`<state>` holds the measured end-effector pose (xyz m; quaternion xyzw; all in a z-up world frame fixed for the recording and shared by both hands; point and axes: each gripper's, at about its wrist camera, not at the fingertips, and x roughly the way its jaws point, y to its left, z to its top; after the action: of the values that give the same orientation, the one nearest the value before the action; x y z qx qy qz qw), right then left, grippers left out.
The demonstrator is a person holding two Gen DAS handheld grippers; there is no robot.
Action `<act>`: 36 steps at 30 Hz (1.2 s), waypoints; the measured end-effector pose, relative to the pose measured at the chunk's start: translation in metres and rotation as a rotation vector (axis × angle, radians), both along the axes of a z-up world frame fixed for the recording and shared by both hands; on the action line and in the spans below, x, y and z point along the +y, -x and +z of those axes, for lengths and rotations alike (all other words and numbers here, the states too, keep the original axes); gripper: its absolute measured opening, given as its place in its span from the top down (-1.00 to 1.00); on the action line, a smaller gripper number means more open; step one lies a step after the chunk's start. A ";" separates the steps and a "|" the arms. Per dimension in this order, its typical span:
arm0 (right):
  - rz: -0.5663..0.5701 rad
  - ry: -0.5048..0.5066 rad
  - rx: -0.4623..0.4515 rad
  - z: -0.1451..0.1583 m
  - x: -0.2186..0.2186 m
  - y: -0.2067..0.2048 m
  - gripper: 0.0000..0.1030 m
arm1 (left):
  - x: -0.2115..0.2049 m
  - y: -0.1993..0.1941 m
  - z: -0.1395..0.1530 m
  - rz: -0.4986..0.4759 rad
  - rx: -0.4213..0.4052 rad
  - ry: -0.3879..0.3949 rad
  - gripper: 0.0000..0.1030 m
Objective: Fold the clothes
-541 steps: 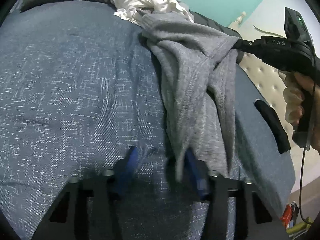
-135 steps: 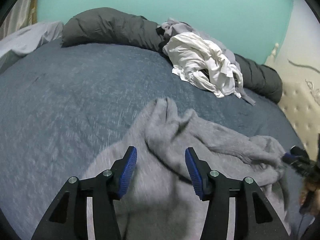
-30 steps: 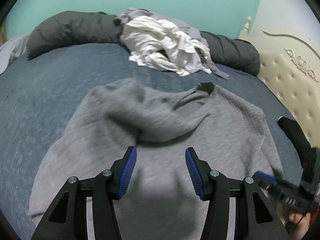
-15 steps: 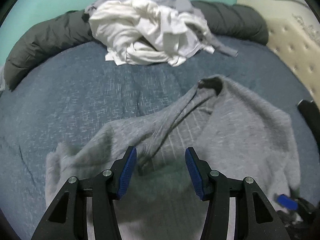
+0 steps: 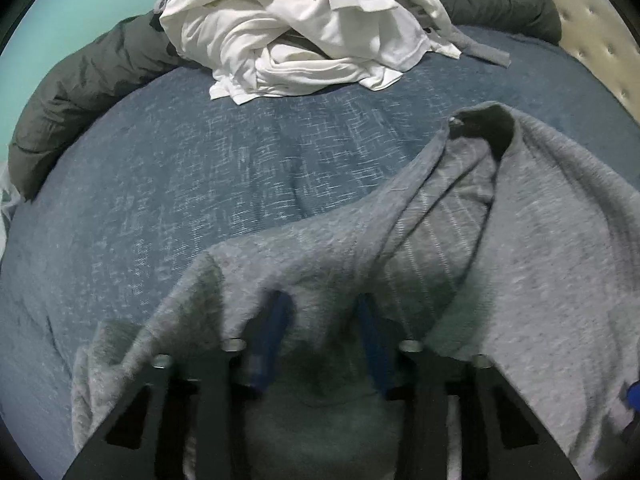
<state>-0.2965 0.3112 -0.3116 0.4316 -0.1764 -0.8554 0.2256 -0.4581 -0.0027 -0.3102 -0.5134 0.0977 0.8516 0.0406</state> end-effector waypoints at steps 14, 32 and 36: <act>0.009 0.013 -0.002 0.001 0.001 0.002 0.05 | -0.029 0.021 0.047 0.060 0.089 -0.138 0.95; 0.019 0.018 -0.005 -0.003 0.000 0.001 0.05 | -0.070 0.014 0.061 -0.009 0.055 -0.207 0.12; 0.022 0.017 -0.007 -0.005 -0.002 0.001 0.05 | -0.066 0.003 0.051 -0.075 0.029 -0.129 -0.13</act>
<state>-0.2974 0.3088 -0.3165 0.4346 -0.1795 -0.8498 0.2382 -0.4609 -0.0689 -0.2593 -0.4932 0.0622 0.8615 0.1040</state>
